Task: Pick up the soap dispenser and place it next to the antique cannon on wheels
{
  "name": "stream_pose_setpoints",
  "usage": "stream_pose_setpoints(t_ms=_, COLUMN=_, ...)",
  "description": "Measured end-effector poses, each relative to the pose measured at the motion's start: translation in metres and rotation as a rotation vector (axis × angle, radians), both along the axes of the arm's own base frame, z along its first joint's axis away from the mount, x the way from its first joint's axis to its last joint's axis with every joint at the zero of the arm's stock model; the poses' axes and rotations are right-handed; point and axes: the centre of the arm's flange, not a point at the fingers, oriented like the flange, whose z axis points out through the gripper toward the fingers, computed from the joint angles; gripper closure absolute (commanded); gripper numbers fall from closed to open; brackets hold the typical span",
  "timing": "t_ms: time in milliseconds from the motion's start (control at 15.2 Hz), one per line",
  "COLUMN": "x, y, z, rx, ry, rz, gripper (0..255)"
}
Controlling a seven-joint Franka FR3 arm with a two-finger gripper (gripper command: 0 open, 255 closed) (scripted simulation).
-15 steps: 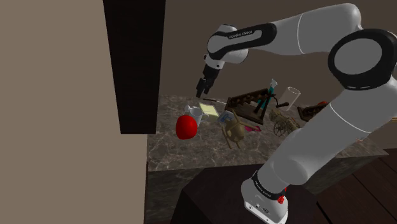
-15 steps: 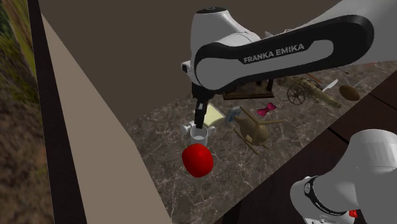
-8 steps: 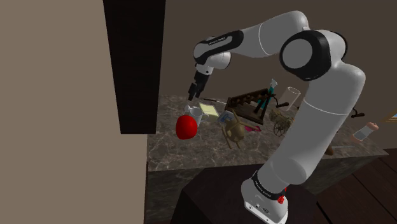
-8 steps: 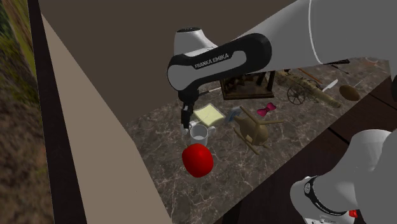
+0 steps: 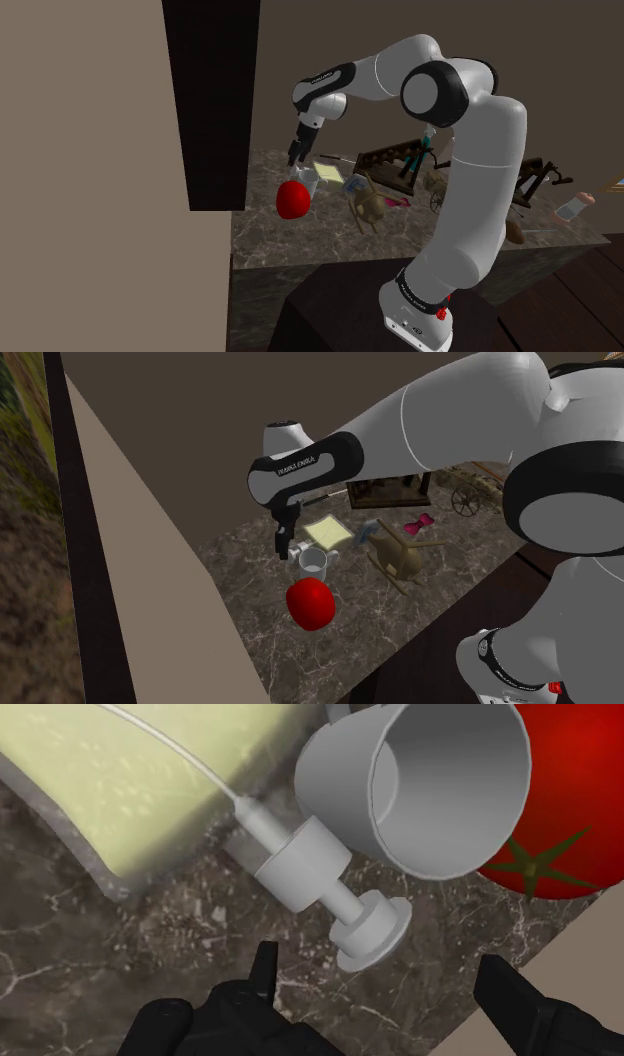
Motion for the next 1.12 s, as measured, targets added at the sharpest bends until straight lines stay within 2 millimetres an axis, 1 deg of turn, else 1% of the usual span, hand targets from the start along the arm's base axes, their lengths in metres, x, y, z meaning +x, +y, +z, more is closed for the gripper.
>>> stream_pose_setpoints(t_ms=264, x=-0.001, y=0.006, z=-0.018, rx=0.001, ry=0.000, rz=0.000, gripper=0)
stream_pose_setpoints(t_ms=660, x=-0.002, y=0.006, z=-0.023, rx=0.000, ry=0.000, rz=0.000, gripper=0)
stream_pose_setpoints(t_ms=726, x=-0.002, y=0.006, z=-0.023, rx=0.000, ry=0.000, rz=0.000, gripper=255)
stream_pose_setpoints(t_ms=1122, x=-0.002, y=0.006, z=-0.023, rx=0.000, ry=0.000, rz=0.000, gripper=255)
